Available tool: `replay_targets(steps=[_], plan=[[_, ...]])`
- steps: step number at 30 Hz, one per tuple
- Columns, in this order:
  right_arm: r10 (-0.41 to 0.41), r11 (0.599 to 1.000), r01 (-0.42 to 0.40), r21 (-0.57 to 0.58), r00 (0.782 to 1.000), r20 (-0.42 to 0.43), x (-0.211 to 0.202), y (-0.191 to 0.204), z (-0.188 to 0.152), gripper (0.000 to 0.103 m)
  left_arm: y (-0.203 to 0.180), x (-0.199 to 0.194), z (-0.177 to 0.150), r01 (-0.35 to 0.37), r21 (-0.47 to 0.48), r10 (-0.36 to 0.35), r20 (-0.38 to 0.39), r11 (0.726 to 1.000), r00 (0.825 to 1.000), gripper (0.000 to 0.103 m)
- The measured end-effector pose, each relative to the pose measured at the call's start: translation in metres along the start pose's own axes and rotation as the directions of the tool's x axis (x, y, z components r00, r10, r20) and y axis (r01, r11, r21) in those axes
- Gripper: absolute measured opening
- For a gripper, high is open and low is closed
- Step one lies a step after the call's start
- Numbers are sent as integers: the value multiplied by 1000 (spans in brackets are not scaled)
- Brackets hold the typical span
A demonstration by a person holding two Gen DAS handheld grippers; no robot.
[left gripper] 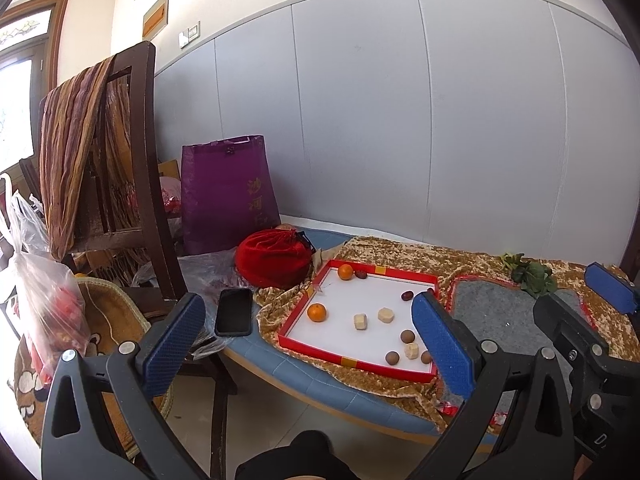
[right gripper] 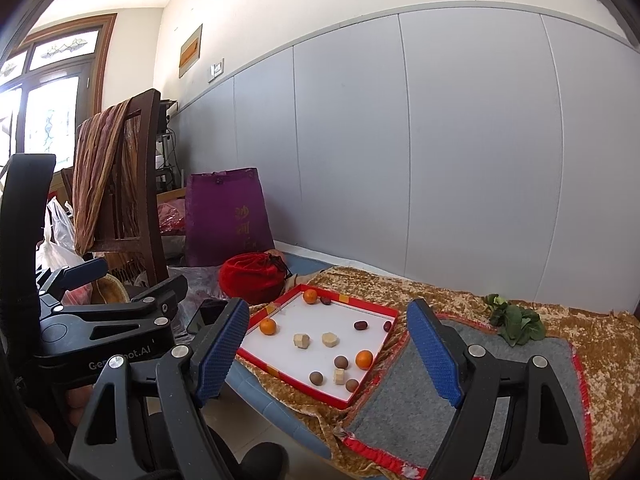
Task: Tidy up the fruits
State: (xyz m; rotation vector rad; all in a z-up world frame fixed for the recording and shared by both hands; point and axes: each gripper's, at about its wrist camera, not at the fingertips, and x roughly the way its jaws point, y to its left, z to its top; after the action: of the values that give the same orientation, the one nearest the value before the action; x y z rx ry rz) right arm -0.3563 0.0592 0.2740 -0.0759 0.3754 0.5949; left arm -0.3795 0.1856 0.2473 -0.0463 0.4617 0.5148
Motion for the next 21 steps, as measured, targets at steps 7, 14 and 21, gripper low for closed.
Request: replay_targets(steps=[7, 14, 21], plan=[[-6, 1000, 6, 4, 1000, -14, 8, -2, -3, 83, 1, 7, -2, 11, 6, -11, -9, 1000, 1000, 103], [-9, 1000, 9, 6, 1000, -17, 12, -3, -3, 83, 5, 15, -3, 14, 2, -14, -10, 1000, 1000, 103], [-10, 1000, 10, -7, 1000, -24, 19, 2, -4, 83, 9, 23, -5, 18, -2, -18, -23, 1000, 1000, 103]])
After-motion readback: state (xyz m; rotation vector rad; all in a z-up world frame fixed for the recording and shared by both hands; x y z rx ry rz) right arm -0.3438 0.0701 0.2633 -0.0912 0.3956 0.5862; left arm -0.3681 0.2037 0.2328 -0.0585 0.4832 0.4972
